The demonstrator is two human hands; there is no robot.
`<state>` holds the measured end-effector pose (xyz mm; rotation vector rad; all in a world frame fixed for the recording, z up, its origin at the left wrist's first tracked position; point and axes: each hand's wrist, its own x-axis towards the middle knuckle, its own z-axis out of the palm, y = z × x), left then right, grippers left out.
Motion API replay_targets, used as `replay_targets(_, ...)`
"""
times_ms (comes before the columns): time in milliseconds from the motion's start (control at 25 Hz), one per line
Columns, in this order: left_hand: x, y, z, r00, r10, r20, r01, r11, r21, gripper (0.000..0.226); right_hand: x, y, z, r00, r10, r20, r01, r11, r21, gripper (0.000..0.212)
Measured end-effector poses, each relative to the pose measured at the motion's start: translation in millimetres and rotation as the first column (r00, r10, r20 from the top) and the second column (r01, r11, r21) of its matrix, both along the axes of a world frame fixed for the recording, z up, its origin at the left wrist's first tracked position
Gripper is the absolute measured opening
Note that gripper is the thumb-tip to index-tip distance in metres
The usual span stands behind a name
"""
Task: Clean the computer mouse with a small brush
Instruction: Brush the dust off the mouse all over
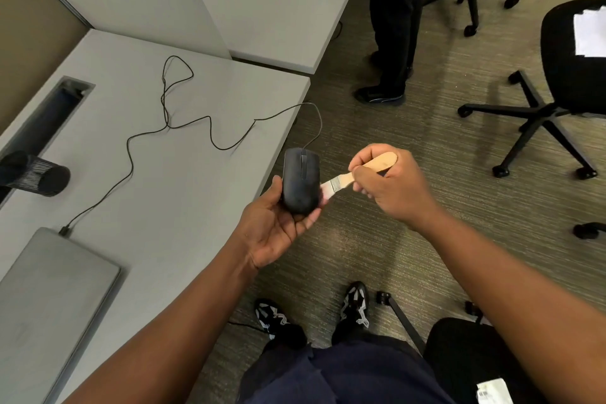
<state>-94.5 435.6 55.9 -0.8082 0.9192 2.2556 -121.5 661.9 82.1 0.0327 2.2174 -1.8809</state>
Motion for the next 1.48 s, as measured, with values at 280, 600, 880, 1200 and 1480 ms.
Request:
replay_targets(280,2,3,6,0.988,-0.012,-0.156,0.001,0.998,-0.069,0.057,9,-5,5,0.981,0.195,0.002,-0.186,0.941,-0.282,0.011)
replay_targets(600,4,2,2,0.979,0.065,-0.195,-0.067,0.998,-0.005,0.062,11,3,1,0.988,0.085,-0.129,-0.098,0.991,-0.093,0.014)
replay_targets(880,4,1,5,0.978,0.079,-0.192,-0.071,0.996,0.047,0.061,19,-2,0,0.979,0.136,-0.154,-0.147,0.987,-0.058,0.011)
replay_targets(1200,11,-1,3,0.981,-0.035,-0.192,0.050,0.996,0.076,0.058,8,6,8,0.993,0.004,0.114,0.044,0.909,-0.415,0.012)
replay_targets(1480,16,1,4,0.963,-0.140,-0.230,0.144,0.990,0.001,0.057,-10,8,11,0.924,-0.218,0.315,0.291,0.934,-0.206,0.011)
